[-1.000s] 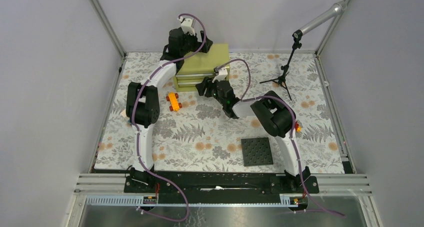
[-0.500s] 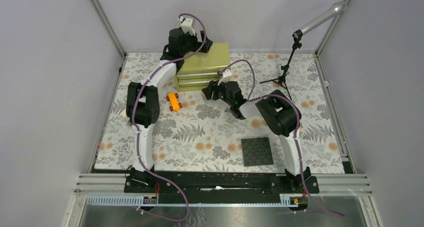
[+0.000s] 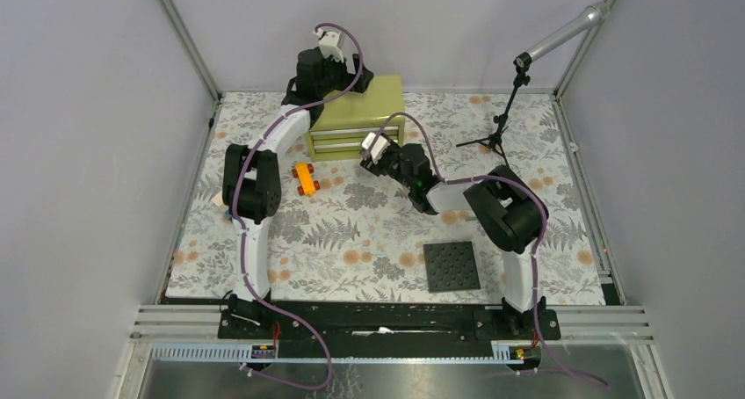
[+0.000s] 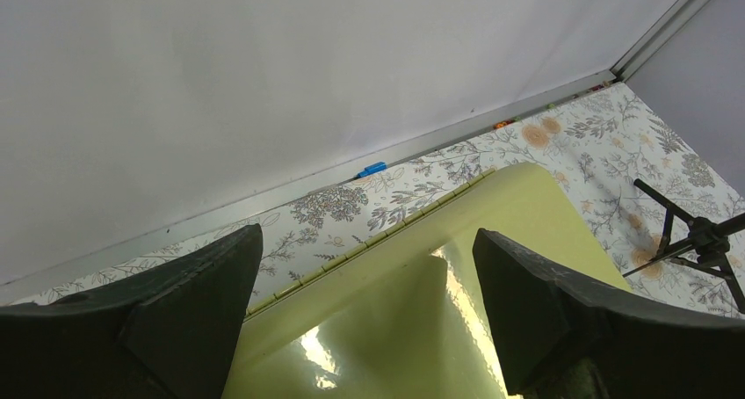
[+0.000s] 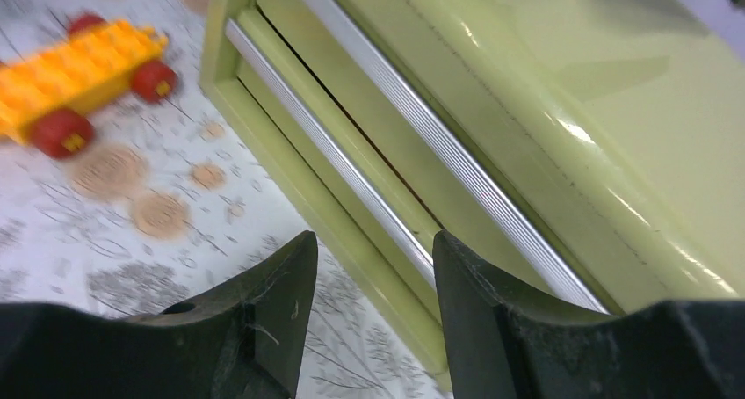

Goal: Organize the makeup
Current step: Close the drawer in the storage box, then open the drawer in the storage box.

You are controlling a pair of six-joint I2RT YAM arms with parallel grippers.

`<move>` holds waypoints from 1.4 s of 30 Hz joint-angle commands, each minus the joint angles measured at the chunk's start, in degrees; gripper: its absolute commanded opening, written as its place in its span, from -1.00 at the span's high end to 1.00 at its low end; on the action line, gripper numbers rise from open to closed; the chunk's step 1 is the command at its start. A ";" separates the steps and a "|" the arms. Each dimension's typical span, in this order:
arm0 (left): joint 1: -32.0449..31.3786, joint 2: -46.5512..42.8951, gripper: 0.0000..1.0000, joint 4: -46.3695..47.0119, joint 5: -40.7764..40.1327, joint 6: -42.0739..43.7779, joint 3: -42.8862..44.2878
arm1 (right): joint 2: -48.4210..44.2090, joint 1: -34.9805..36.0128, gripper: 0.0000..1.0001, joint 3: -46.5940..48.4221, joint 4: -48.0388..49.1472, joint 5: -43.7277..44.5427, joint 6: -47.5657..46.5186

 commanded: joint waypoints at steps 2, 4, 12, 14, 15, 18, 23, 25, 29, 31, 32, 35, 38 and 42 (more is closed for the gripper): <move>0.31 3.60 -0.95 -8.46 0.21 -1.70 -0.39 | 1.94 2.18 -0.17 -2.14 11.82 8.31 -28.38; 0.33 3.68 -0.95 -8.55 0.19 -1.59 -0.27 | 3.83 3.02 -0.24 -2.69 17.06 10.92 -36.65; 0.33 4.06 -0.94 -8.75 0.33 -1.58 0.19 | 13.98 7.06 -0.33 2.26 29.66 18.18 -62.38; 0.33 4.22 -0.95 -8.77 0.36 -1.58 0.28 | 17.99 7.57 -0.37 4.23 33.95 17.53 -66.23; 0.33 4.30 -0.95 -8.77 0.37 -1.58 0.35 | 19.17 7.63 -0.37 4.90 35.00 17.05 -67.89; 0.33 4.40 -0.94 -8.83 0.36 -1.50 0.37 | 20.69 8.09 -0.37 6.02 34.91 16.56 -70.14; 0.34 4.57 -0.94 -8.78 0.35 -1.50 0.35 | 21.40 8.53 -0.38 6.68 35.34 16.51 -73.23; 0.41 4.66 -0.95 -8.77 0.35 -1.63 0.46 | 21.85 8.56 -0.39 7.38 36.04 16.65 -74.30; 0.42 4.83 -0.94 -8.77 0.48 -1.76 0.50 | 22.34 8.60 -0.38 9.58 35.97 17.29 -75.00; 0.42 4.93 -0.94 -8.77 0.50 -1.76 0.54 | 22.74 8.59 -0.37 10.57 35.13 17.28 -75.16; 0.42 4.93 -0.95 -8.77 0.50 -1.76 0.52 | 22.93 8.51 -0.36 11.00 34.66 17.27 -75.09; 0.44 4.97 -0.94 -8.77 0.53 -1.76 0.52 | 23.27 8.55 -0.33 11.89 33.19 17.03 -74.26; 0.51 5.01 -0.94 -8.77 0.41 -1.68 0.54 | 23.52 8.54 -0.26 12.56 31.87 16.99 -73.71; 0.51 5.09 -0.94 -8.77 0.35 -1.61 0.54 | 24.09 8.43 -0.15 13.64 30.89 17.40 -73.03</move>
